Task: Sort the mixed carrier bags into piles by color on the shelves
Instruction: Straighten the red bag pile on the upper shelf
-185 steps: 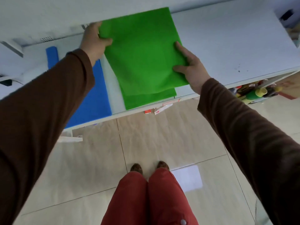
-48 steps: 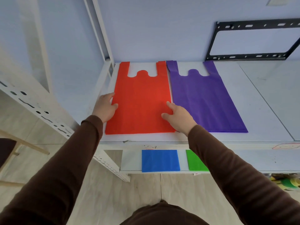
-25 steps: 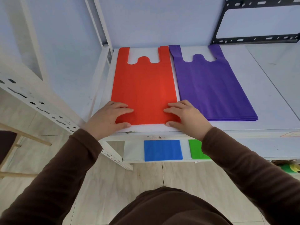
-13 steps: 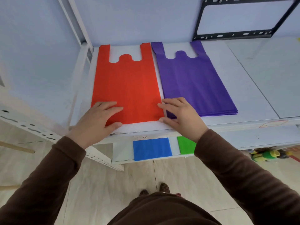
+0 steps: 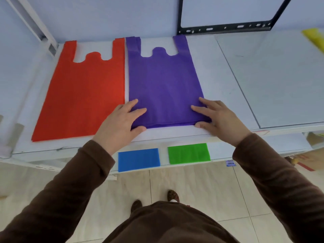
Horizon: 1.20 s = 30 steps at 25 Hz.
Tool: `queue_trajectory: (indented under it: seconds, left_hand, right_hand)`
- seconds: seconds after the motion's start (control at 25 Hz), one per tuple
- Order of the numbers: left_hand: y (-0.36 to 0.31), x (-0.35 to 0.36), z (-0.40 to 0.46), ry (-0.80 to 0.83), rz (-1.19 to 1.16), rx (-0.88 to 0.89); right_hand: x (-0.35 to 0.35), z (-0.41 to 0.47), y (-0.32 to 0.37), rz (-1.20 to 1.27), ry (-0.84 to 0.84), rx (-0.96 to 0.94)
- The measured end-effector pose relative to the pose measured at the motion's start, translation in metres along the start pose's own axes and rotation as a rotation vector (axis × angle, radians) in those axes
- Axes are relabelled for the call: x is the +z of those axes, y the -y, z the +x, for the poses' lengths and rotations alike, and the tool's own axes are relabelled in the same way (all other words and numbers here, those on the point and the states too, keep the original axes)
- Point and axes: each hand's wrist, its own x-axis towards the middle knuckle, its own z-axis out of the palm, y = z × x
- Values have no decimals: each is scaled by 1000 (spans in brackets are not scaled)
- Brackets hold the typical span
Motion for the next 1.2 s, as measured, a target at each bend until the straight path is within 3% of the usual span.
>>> queue_trajectory:
  seconds: [0.68,1.04,1.2]
  left_hand:
    - [-3,5,1,60,21,-59]
    - [-10,1,1,31,-8,-70]
    - [-42,-14,22,-40,6,29]
  right_hand:
    - [13,0,-12,-46,-160,-72]
    - [5,1,-7,61,-108,25]
    - [-10,-13,-13,73,-161,70]
